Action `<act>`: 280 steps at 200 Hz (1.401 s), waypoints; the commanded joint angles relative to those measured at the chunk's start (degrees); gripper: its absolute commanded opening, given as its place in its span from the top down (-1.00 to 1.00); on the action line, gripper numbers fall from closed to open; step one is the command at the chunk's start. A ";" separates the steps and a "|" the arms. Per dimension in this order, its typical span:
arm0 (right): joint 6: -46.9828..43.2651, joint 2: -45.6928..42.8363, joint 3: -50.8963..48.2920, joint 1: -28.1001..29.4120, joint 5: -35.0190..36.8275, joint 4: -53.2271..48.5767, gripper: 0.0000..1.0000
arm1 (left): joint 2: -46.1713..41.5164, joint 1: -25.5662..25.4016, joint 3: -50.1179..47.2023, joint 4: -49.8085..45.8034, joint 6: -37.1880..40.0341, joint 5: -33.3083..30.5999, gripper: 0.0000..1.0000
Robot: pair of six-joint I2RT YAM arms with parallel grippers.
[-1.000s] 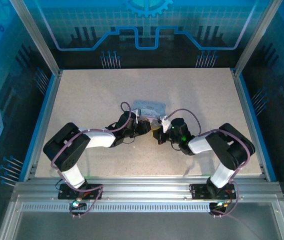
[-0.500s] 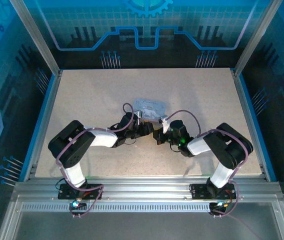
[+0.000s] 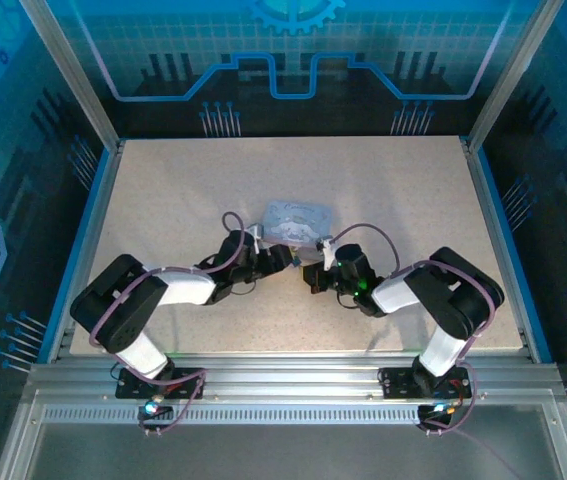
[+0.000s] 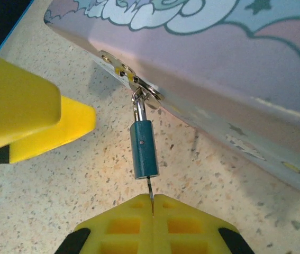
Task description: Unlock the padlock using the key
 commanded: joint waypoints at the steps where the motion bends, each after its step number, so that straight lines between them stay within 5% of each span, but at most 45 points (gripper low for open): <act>1: 5.30 -2.19 0.70 1.53 -0.14 -3.07 1.00 | -1.15 0.37 -2.72 6.32 -5.55 0.97 -0.28; 66: 17.46 -2.00 2.85 1.90 -0.86 -3.86 1.00 | 3.36 -0.38 -5.92 19.98 -14.96 1.17 -0.12; 172: 22.28 -1.96 4.38 1.93 -2.67 -4.60 1.00 | 10.39 -2.44 -3.48 23.86 -18.29 2.03 -0.05; 280: 25.60 -0.81 5.29 2.50 -3.84 -4.47 1.00 | 13.99 -3.14 -2.90 28.63 -21.64 0.07 0.47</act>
